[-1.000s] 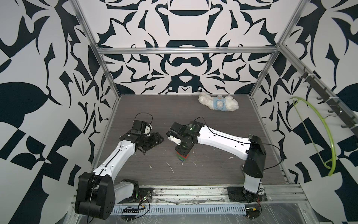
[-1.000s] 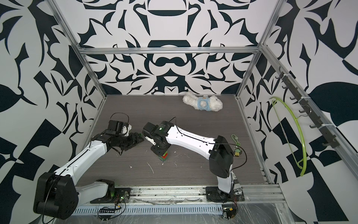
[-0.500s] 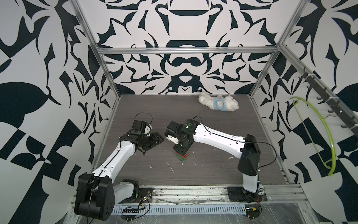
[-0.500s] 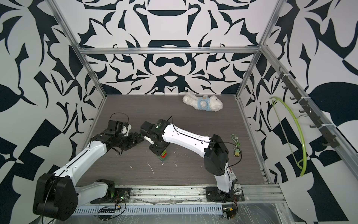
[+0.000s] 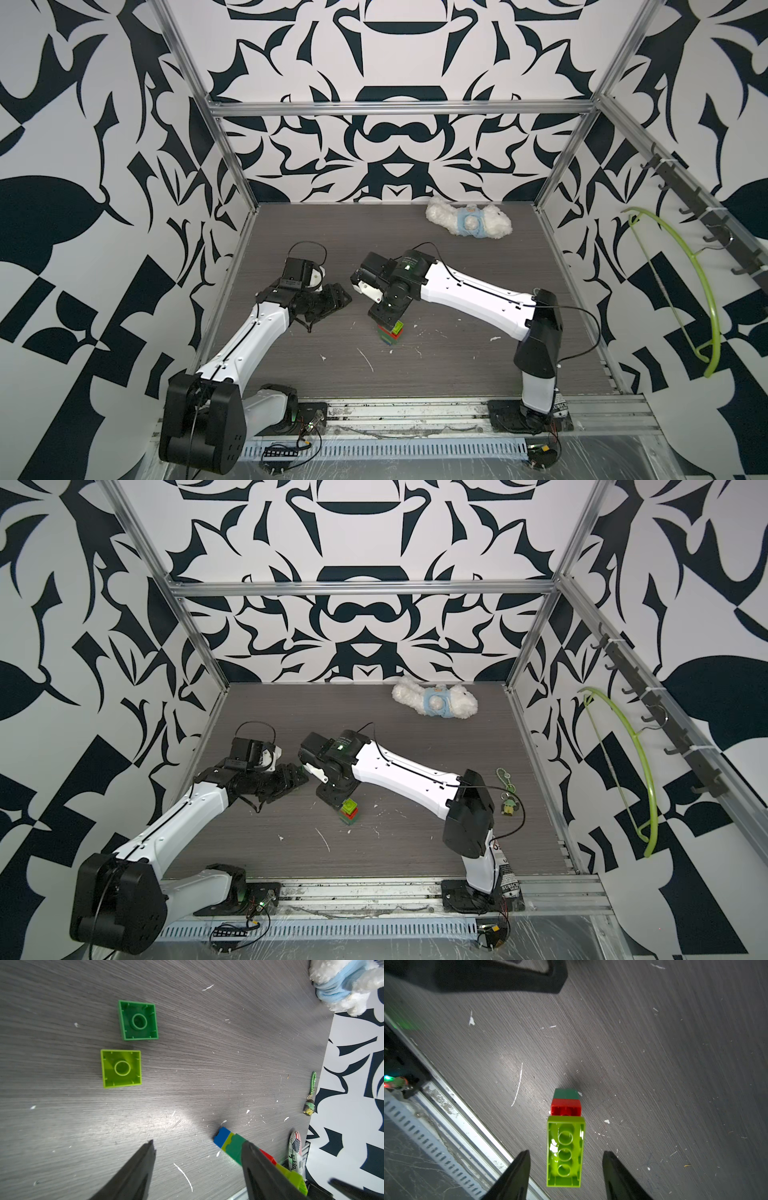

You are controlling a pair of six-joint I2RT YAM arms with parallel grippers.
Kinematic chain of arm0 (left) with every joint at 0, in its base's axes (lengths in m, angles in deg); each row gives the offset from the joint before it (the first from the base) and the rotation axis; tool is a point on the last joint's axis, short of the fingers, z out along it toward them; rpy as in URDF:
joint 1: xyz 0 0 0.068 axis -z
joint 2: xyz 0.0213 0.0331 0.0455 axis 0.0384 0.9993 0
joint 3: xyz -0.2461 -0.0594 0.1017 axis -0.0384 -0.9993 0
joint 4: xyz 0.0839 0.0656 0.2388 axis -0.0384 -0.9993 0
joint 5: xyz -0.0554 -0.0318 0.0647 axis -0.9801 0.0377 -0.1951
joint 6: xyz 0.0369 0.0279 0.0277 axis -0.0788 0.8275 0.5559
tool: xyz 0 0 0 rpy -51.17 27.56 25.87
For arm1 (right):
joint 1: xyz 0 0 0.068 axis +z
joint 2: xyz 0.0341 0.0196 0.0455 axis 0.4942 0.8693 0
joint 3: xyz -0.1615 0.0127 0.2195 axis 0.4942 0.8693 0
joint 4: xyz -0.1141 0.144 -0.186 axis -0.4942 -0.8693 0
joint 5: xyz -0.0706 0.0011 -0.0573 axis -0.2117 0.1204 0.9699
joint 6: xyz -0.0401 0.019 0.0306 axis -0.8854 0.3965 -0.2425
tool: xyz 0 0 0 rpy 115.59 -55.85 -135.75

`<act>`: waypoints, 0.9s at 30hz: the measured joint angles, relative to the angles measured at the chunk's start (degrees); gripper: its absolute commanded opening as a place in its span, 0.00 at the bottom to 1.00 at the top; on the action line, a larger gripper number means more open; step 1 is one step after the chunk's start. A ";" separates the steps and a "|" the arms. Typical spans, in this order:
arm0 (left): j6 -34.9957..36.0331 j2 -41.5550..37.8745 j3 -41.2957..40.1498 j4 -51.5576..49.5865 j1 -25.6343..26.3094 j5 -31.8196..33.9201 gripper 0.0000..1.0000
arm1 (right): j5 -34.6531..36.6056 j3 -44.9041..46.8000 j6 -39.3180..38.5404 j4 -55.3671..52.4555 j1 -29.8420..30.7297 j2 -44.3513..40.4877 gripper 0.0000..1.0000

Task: Assemble a carrot with lego
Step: Assemble the lego brick with the lego brick.

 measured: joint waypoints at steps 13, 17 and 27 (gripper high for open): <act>0.00 0.00 0.74 -0.15 0.00 0.22 0.73 | -1.53 5.99 -0.07 3.65 -1.55 -1.07 0.40; 0.00 0.00 1.29 -0.20 0.00 0.22 0.73 | -1.75 6.69 -0.17 4.28 -1.88 -1.07 0.38; 0.00 0.00 1.33 -0.24 0.00 0.22 0.73 | -2.84 7.93 -0.39 6.60 -2.27 -1.25 0.35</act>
